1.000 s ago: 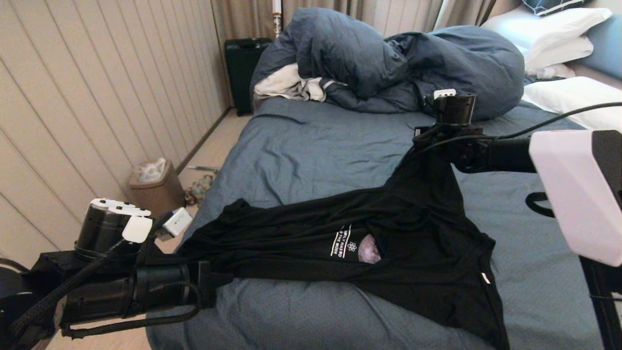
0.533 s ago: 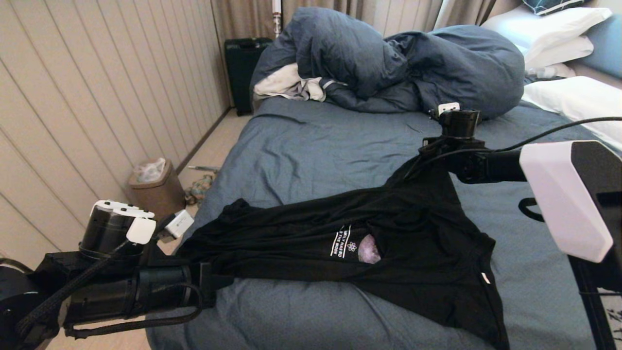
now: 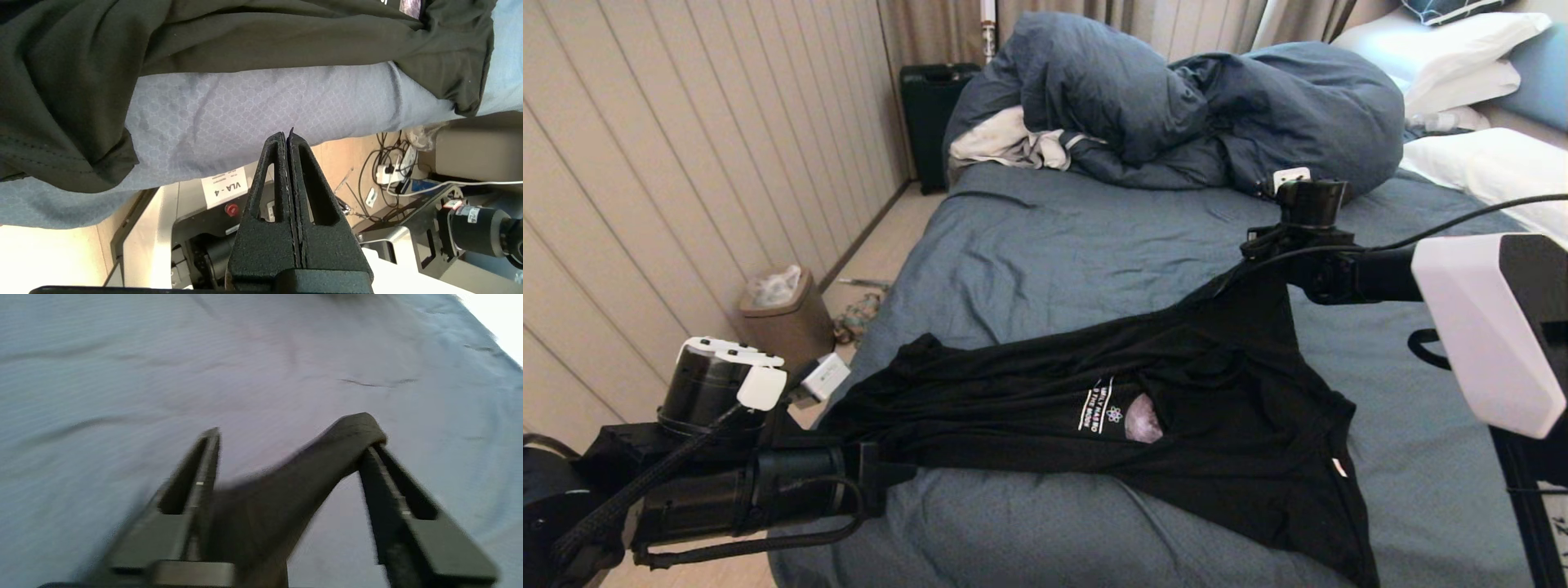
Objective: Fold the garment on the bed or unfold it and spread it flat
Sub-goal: Unford the black T-shirt
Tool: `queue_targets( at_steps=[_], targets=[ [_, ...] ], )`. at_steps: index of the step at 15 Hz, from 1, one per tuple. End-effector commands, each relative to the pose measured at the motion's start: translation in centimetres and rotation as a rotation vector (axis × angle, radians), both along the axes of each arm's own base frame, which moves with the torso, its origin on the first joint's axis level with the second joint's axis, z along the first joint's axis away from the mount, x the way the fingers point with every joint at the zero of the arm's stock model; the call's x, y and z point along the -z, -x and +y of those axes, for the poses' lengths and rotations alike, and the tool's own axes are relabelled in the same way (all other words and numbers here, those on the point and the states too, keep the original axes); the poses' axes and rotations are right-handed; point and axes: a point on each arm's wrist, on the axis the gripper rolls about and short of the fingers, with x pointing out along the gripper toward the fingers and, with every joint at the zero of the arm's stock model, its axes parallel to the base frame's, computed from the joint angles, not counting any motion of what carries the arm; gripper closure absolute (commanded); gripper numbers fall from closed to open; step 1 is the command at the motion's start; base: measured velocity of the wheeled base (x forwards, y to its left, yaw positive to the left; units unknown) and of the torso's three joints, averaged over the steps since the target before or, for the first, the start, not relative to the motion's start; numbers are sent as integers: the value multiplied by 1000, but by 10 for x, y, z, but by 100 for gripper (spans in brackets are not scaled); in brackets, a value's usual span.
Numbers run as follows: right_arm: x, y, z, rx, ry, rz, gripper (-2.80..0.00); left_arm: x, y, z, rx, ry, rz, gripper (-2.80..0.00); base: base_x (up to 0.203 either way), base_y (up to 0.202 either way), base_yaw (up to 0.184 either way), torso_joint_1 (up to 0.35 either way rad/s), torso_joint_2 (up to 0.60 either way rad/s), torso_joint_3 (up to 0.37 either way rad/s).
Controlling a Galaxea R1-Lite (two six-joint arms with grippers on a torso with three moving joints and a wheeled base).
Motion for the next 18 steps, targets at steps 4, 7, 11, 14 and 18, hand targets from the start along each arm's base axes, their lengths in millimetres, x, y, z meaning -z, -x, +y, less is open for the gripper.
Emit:
queue_targets(
  at_steps=[4,7,11,14,18],
  targets=[
    [-8,4,-10,22,-2,-19,-280,1,-1,0,0,1,6,0,0,0,0,0,0,0],
    [-3,2,-6,0,-2,-6,-280,3,-2,-1,0,-2,13,0,0,0,0,0,0,0],
    [-4,2,-21,-39,-16,-15,-280,4,-2,-1,1,-5,14,0,0,0,0,0,0,0],
    [-2,4,-20,-35,-46,1,-280,4,-2,-1,2,-5,13,0,0,0,0,0,0,0],
    [1,16,-9,-123,-275,136,-280,6,-3,-2,2,-9,20,0,0,0,0,0,0,0]
  ],
)
